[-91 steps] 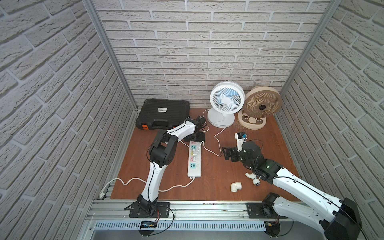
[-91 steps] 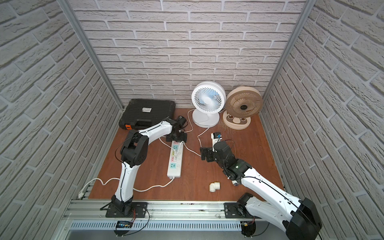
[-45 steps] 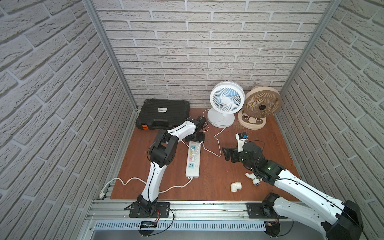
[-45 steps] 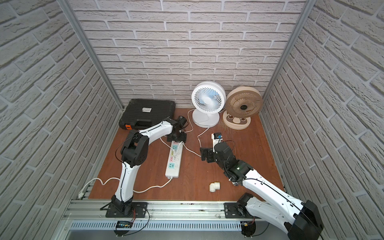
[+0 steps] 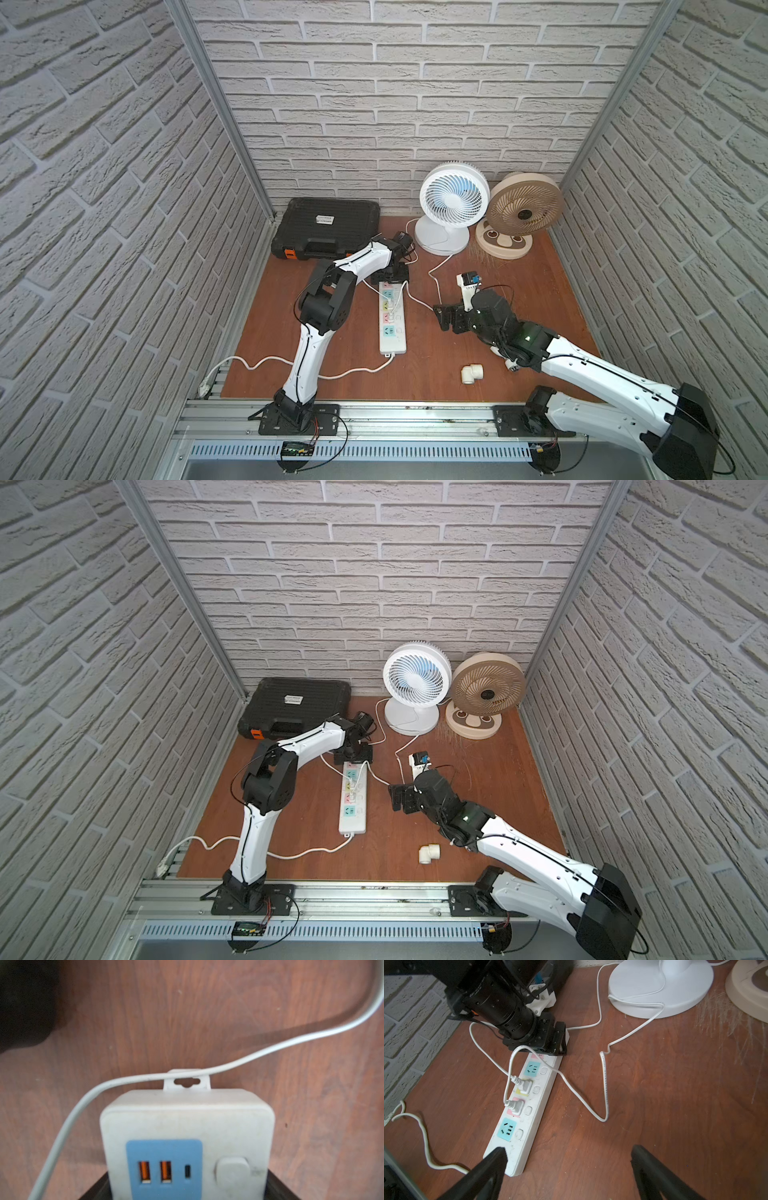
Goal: Unplug the desk fan from the power strip
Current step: Remove the plug from the socket.
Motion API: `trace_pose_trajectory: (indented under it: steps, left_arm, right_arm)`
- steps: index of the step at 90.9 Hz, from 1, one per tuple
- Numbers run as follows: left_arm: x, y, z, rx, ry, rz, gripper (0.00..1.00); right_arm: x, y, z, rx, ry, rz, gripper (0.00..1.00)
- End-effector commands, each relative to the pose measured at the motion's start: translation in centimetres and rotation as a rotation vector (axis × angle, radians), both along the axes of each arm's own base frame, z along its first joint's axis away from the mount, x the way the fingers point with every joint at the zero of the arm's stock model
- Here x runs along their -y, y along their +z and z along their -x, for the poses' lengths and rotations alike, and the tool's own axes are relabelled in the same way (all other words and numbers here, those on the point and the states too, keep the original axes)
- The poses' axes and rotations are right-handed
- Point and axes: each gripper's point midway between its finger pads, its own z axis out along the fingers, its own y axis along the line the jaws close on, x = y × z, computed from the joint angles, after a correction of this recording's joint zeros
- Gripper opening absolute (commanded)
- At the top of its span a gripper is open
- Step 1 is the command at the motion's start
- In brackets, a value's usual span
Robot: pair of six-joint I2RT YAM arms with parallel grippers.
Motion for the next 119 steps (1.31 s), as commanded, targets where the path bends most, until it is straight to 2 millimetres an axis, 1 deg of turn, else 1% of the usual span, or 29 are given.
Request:
trace_pose_trajectory:
  steps: [1,21,30,37,49,63,78,91,96,104,119]
  left_arm:
    - [-0.7,-0.4,0.8,-0.024,0.139,0.004,0.00]
    - [-1.1,-0.2,0.6,-0.039,0.198,-0.025,0.00]
    - [-2.0,-0.3,1.2,-0.087,0.212,-0.089,0.00]
    - [-2.2,-0.8,1.5,-0.112,0.217,-0.103,0.00]
    - [-1.8,-2.1,1.7,-0.123,0.223,-0.057,0.00]
    - [-2.2,-3.4,2.2,-0.149,0.242,-0.037,0.00]
    - [-1.8,-4.4,2.3,-0.157,0.226,-0.011,0.00]
    - [-1.9,-5.3,2.5,-0.170,0.216,-0.019,0.00]
    - [-1.9,-5.7,2.6,-0.175,0.214,-0.023,0.00]
    - [-1.9,-6.1,2.7,-0.183,0.212,-0.021,0.00]
    - [-1.9,-6.4,2.8,-0.188,0.209,-0.024,0.00]
  right_arm:
    - [-2.3,1.3,-0.1,0.027,0.028,-0.060,0.96]
    - [-5.8,-0.5,0.3,-0.023,0.081,-0.111,0.86]
    - [-7.1,-1.3,0.4,-0.036,0.110,-0.104,0.84]
    - [-8.1,-1.9,0.4,-0.044,0.132,-0.084,0.83]
    - [-9.5,-3.0,0.2,-0.062,0.155,-0.068,0.80]
    - [-11.1,-3.7,-0.3,-0.069,0.172,-0.084,0.71]
    - [-12.8,-5.0,-0.9,-0.095,0.189,-0.052,0.68]
    - [-13.7,-6.5,-1.2,-0.111,0.200,0.012,0.65]
    - [-13.8,-6.9,-1.4,-0.112,0.197,0.033,0.61]
    - [-13.9,-7.5,-1.7,-0.110,0.190,0.074,0.55]
    - [-13.6,-8.1,-2.5,-0.101,0.174,0.159,0.51]
